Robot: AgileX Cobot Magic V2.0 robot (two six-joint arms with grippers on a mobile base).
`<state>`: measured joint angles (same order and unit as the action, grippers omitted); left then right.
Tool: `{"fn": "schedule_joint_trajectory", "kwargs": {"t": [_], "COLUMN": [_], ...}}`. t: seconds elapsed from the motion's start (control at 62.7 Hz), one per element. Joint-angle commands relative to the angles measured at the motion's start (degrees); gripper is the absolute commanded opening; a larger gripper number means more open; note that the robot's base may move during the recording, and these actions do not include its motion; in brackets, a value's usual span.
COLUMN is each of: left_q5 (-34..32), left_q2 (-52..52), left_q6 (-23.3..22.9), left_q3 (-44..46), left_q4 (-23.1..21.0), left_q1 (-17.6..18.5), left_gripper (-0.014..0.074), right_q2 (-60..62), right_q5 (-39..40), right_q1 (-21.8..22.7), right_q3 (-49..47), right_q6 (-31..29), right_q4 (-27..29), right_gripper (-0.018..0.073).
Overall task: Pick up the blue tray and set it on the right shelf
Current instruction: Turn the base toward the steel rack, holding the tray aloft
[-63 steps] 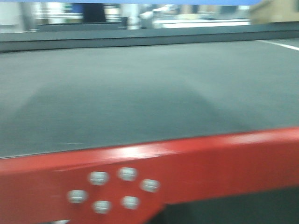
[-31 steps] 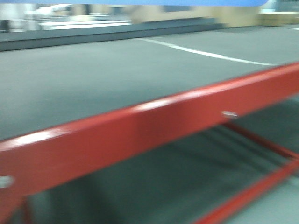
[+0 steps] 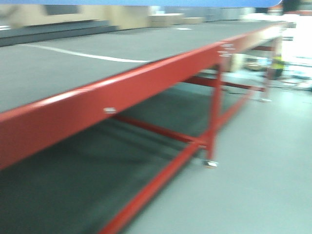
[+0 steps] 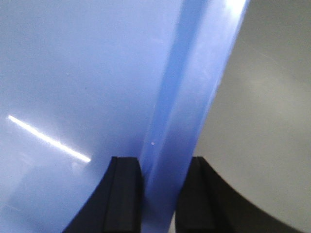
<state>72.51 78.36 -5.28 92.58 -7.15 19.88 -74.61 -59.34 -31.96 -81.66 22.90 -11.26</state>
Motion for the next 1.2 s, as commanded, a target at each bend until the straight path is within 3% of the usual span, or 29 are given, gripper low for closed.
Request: {"fn": "schedule_joint_trajectory", "kwargs": {"t": [0.0,1.18], "left_q5": [-2.19,-2.19], "left_q2": [-1.92,-1.92], "left_q6": [1.44,1.44], "left_q3": [1.52,1.52], "left_q4": [-2.57,-2.57], "left_q1": [0.82,0.82], "left_gripper": [-0.0048,-0.0048], "right_q2": [1.44,1.45], "right_q5": [3.55,3.50], "right_q1": [-0.10,-0.10], "right_q3": [-1.42,-1.42], "right_q6": [-2.40,-2.40], "right_q4": [-1.65,-1.65], "right_gripper": [0.0068,0.0068]}}
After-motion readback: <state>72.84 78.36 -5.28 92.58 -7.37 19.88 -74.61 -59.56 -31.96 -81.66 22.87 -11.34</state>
